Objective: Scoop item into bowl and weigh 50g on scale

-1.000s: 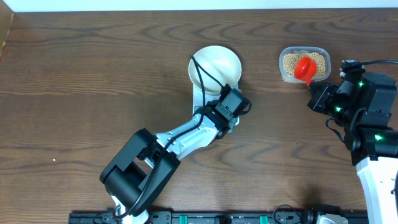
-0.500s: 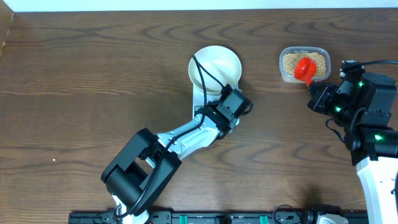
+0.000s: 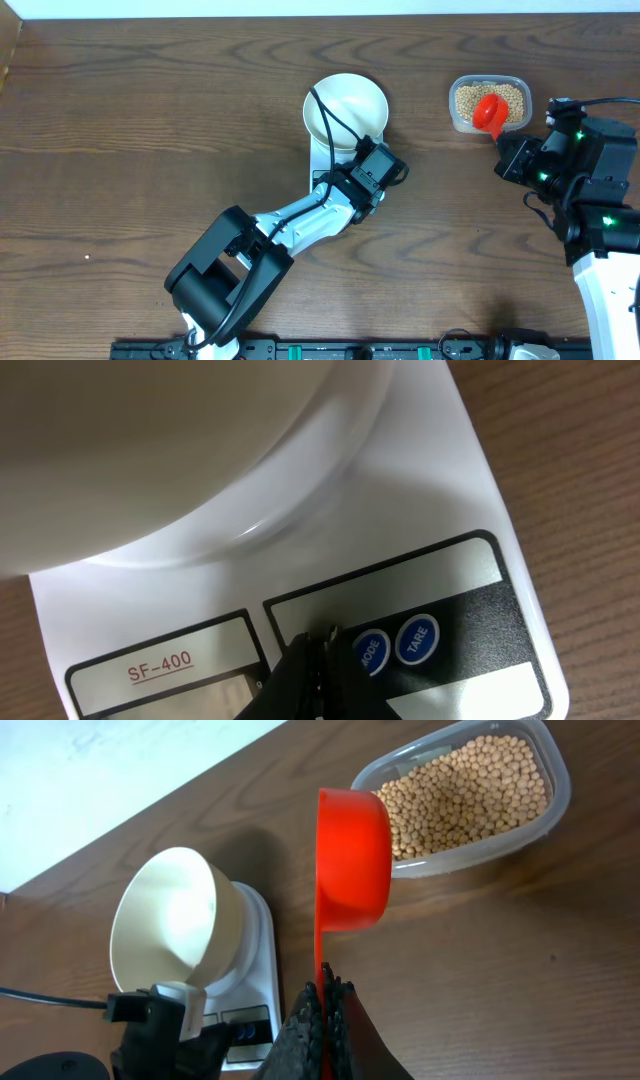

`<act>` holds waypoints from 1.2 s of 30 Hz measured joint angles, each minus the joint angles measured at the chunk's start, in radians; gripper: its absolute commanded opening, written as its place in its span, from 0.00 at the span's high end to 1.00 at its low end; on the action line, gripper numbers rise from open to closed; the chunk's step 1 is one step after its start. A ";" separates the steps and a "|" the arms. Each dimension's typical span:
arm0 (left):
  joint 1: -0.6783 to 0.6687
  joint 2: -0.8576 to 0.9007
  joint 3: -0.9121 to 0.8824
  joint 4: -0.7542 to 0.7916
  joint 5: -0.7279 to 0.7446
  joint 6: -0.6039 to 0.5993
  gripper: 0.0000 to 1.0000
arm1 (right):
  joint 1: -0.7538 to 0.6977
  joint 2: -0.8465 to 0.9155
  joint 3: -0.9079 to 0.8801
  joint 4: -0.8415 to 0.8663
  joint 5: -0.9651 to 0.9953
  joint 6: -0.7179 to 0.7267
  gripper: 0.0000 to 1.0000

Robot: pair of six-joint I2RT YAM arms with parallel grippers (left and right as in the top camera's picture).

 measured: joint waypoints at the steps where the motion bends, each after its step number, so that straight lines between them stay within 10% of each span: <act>1: -0.001 0.000 0.001 -0.003 -0.003 -0.003 0.93 | 0.000 0.000 0.000 -0.002 0.000 0.000 0.99; 36: 0.014 -0.261 -0.030 -0.120 0.138 -0.019 0.93 | 0.000 0.000 0.000 0.000 0.021 0.000 0.99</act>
